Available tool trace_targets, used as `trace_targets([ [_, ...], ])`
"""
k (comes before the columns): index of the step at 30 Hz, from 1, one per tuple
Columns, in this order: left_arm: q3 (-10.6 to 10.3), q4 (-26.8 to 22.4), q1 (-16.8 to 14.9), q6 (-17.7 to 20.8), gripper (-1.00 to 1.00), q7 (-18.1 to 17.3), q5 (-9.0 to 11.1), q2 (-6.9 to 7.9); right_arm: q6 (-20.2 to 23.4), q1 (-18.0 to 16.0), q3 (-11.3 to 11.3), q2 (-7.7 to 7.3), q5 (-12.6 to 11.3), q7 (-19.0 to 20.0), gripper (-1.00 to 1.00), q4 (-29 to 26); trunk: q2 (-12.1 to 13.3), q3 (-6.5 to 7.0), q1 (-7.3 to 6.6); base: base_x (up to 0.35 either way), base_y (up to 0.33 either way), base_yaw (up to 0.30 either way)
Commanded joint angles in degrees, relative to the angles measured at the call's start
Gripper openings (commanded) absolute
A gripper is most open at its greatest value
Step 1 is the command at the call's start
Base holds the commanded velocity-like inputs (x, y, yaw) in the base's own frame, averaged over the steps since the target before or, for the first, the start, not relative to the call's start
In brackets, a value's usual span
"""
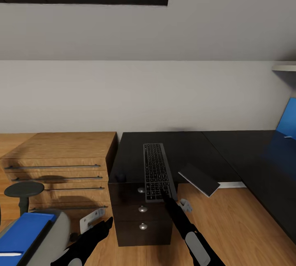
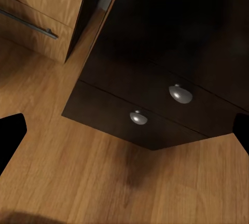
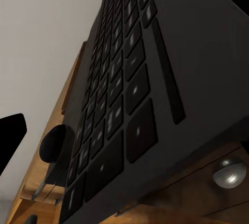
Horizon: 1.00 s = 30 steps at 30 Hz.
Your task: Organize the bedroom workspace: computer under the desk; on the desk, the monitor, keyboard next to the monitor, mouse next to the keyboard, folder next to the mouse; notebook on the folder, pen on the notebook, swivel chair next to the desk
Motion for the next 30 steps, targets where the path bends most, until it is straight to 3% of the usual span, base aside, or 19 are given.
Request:
trace_targets([
  [1, -0.09, -0.10, -0.02, 0.02, 1.00, 0.50, 0.52, 0.04, -0.33, -0.04, 0.24, -0.03, -0.52, 0.13, 1.00, 0.08, -0.03, -0.04, 0.00, 0.000, 0.000, 0.000],
  [2, -0.09, -0.10, -0.02, 0.02, 1.00, 0.50, 0.52, 0.04, -0.34, -0.04, 0.24, -0.03, -0.52, 0.13, 1.00, 0.08, -0.03, -0.04, 0.00, 0.000, 0.000, 0.000],
  [3, -0.09, -0.10, -0.02, 0.02, 1.00, 0.50, 0.51, 0.04, -0.37, -0.04, 0.24, -0.03, -0.52, 0.11, -1.00, 0.07, -0.03, -0.04, 0.00, 0.000, 0.000, 0.000],
  [16, -0.11, -0.10, -0.02, -0.01, 1.00, 0.51, 0.41, 0.04, -0.47, -0.04, 0.32, -0.03, -0.52, 0.11, -1.00, 0.07, -0.03, -0.04, 0.00, 0.000, 0.000, 0.000],
  [30, -0.20, -0.10, -0.02, -0.18, 1.00, 0.81, 0.03, -0.08, -0.39, -0.04, 0.28, -0.05, -0.52, 0.17, -1.00, -0.39, 5.59, 2.47, -3.08, 0.000, 0.000, 0.000],
])
